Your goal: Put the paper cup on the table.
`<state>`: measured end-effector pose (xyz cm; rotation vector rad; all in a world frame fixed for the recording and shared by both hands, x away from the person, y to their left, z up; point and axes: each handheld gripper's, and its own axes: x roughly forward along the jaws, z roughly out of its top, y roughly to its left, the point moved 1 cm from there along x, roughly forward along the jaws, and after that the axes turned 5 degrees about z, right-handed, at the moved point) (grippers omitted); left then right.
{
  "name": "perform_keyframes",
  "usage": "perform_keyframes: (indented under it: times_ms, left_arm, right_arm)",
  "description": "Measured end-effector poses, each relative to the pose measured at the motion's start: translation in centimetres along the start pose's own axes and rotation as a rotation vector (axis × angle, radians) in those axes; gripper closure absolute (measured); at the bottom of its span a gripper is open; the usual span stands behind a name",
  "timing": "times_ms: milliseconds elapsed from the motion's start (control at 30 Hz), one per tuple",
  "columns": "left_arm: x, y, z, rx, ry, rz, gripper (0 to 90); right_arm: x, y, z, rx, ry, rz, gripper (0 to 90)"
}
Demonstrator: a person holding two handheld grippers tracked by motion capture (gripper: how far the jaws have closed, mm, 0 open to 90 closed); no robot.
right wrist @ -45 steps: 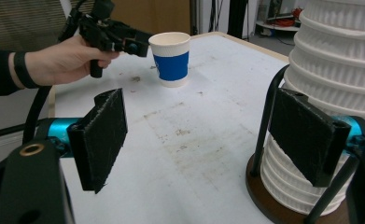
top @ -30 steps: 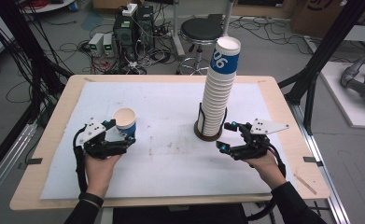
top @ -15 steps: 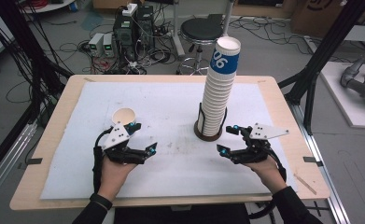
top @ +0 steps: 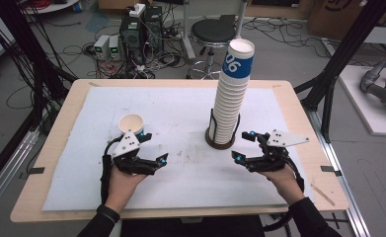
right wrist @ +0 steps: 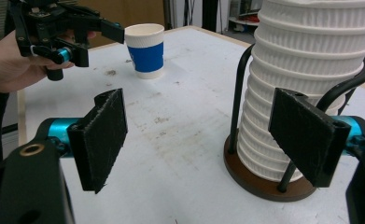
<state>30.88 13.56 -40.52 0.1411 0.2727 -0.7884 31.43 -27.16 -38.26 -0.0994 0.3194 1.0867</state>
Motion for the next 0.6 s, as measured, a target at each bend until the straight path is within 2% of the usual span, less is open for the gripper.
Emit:
perform_keyframes:
  times_ms: [433, 600]
  left_arm:
    - [-0.08, 0.25, -0.28, -0.024, 0.006, 0.006, 10.5]
    - [0.0, 0.21, -0.34, -0.022, 0.015, 0.004, 10.5]
  right_arm:
    - [0.19, -0.11, 0.01, 0.006, 0.002, 0.004, 20.0]
    - [0.22, -0.19, -0.01, 0.007, 0.002, 0.003, 20.0]
